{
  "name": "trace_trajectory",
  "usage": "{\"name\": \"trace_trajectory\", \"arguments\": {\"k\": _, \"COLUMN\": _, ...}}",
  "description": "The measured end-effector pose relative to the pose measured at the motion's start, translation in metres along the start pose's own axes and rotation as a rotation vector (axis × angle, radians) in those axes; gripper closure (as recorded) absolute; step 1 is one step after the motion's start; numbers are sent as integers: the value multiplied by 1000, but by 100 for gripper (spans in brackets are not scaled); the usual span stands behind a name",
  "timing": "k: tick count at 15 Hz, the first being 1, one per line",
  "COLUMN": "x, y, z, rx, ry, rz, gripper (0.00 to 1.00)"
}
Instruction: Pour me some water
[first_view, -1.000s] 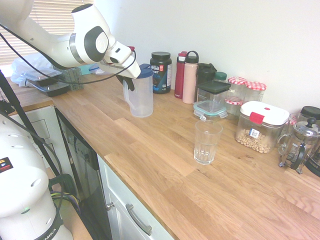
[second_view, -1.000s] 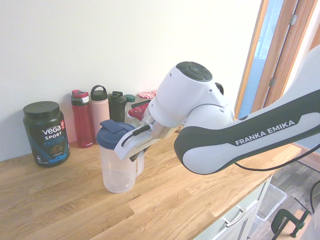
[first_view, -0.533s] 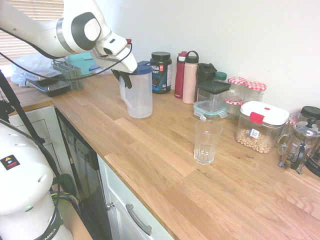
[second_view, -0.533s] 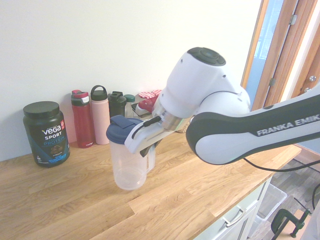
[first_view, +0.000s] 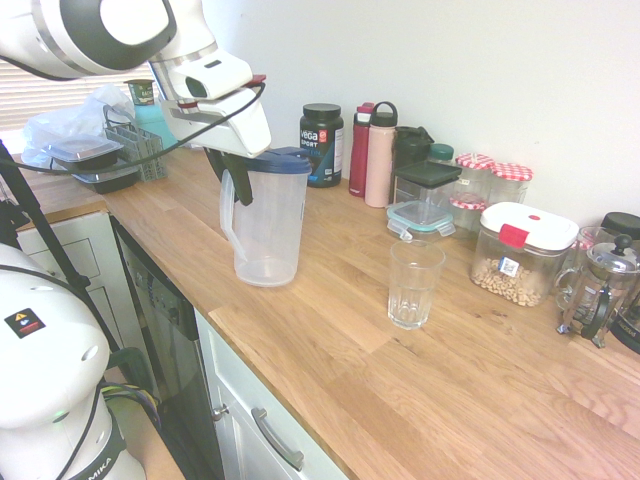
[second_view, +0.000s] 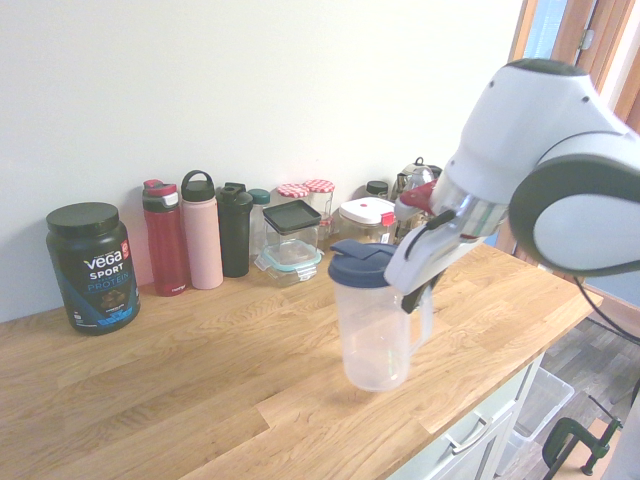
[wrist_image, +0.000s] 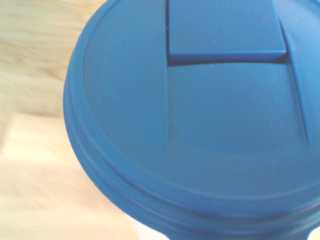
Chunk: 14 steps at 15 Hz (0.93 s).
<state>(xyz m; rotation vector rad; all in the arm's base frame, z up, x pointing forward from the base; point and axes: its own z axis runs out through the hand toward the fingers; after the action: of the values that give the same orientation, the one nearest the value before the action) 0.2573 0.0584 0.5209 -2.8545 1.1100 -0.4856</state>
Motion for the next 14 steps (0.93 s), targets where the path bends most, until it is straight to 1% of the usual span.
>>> {"name": "trace_trajectory", "arguments": {"k": 3, "x": 20, "y": 58, "z": -17, "rx": -15, "ry": -56, "rz": 7, "gripper": 100}}
{"name": "trace_trajectory", "arguments": {"k": 5, "x": 35, "y": 94, "z": -15, "rx": -27, "ry": -107, "rz": 15, "gripper": 100}}
{"name": "trace_trajectory", "arguments": {"k": 6, "x": 42, "y": 111, "z": -11, "rx": -47, "ry": -132, "rz": 25, "gripper": 100}}
{"name": "trace_trajectory", "arguments": {"k": 8, "x": 55, "y": 140, "z": -2, "rx": -84, "ry": -157, "rz": 54, "gripper": 100}}
{"name": "trace_trajectory", "arguments": {"k": 11, "x": 75, "y": 179, "z": 12, "rx": -134, "ry": -197, "rz": 68, "gripper": 100}}
{"name": "trace_trajectory", "arguments": {"k": 14, "x": 116, "y": 220, "z": 5, "rx": -128, "ry": -206, "rz": 93, "gripper": 100}}
